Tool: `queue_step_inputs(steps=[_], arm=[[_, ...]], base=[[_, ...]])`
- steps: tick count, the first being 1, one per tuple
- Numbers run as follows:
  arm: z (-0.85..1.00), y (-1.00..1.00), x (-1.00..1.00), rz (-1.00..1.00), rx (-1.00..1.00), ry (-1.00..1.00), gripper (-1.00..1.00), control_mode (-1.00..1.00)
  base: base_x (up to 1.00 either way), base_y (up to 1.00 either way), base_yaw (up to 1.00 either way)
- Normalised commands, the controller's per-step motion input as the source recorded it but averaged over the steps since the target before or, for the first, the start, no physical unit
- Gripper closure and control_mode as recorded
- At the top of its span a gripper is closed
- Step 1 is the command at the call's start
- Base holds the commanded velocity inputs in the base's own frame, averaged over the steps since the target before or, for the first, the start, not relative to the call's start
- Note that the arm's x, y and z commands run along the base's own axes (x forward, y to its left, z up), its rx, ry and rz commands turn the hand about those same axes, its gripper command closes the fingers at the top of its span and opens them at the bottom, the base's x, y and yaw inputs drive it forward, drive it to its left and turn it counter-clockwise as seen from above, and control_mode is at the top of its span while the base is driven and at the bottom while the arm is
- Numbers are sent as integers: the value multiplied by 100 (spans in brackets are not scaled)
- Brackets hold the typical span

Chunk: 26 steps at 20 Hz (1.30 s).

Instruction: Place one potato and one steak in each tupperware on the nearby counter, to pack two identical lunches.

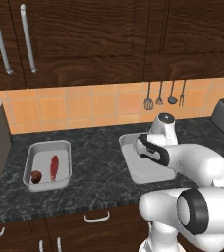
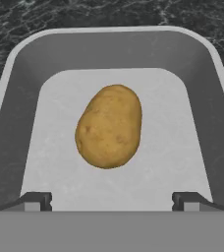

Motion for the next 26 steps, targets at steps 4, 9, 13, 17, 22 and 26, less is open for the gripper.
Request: queue_step_inputs(steps=[4, 9, 13, 17, 22, 26], arm=[[55, 0, -99, -2, 0, 0, -100, -100], [67, 6, -100, -3, 0, -5, -100, -100], [98, 0, -86, -1, 0, 0, -100, -100], [37, 0, -84, -2, 0, -4, -100, -100], [-26, 0, -38, 0, 0, 0, -100, -100], [-12, 0, 0, 0, -1, 1, -100, -100]], base=[[0, 0, 0], [0, 0, 0], [0, 0, 0], [0, 0, 0], [0, 0, 0], [0, 0, 0]])
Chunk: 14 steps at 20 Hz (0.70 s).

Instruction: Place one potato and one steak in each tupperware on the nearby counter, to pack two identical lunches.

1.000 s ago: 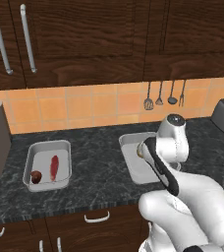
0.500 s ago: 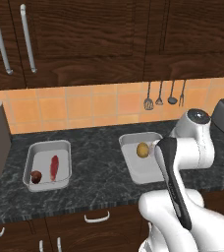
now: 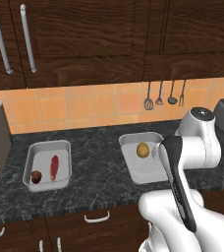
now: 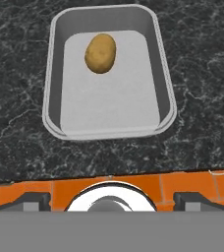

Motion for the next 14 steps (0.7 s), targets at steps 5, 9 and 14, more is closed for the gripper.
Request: queue_step_inputs(steps=[5, 9, 14], arm=[[0, -5, -14, -1, 0, 0, -100, -100], [0, -8, -31, -2, 0, -1, -100, 100], [0, 0, 0, 0, 0, 0, -100, 100]], base=[[0, 0, 0], [-39, -19, -6], [-87, -64, -26]])
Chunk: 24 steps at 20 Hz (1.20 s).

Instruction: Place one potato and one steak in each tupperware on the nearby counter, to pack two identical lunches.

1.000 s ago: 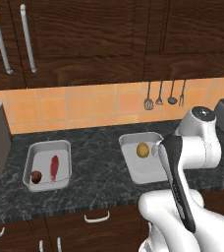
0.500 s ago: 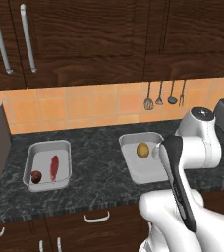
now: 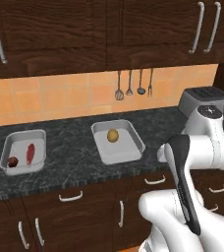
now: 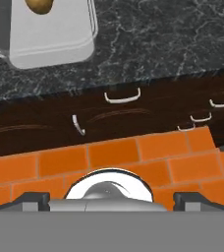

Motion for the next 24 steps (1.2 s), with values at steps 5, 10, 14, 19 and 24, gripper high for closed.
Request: queue_step_inputs(steps=[5, 10, 14, 19, 24], arm=[[0, 0, 0, 0, 0, 0, -100, 100], [0, 0, 0, 0, 0, 0, -100, 100], [0, 0, 0, 0, 0, 0, -100, 100], [0, 0, 0, 0, 0, 0, -100, 100], [0, 0, 0, 0, 0, 0, -100, 100]], base=[[-34, -94, -41], [-14, -100, 28], [-74, -93, 34], [-71, -69, 20], [2, -99, 6]])
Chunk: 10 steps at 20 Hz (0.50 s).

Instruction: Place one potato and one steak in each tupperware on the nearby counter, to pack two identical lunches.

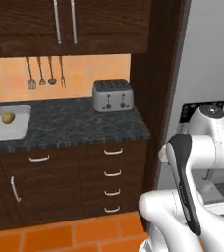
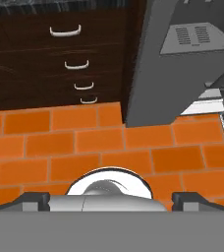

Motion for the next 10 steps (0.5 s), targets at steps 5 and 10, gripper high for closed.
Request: queue_step_inputs(steps=[5, 10], arm=[[0, 0, 0, 0, 0, 0, -100, 100], [0, 0, 0, 0, 0, 0, -100, 100]], base=[[2, -93, 1], [4, -91, 1]])
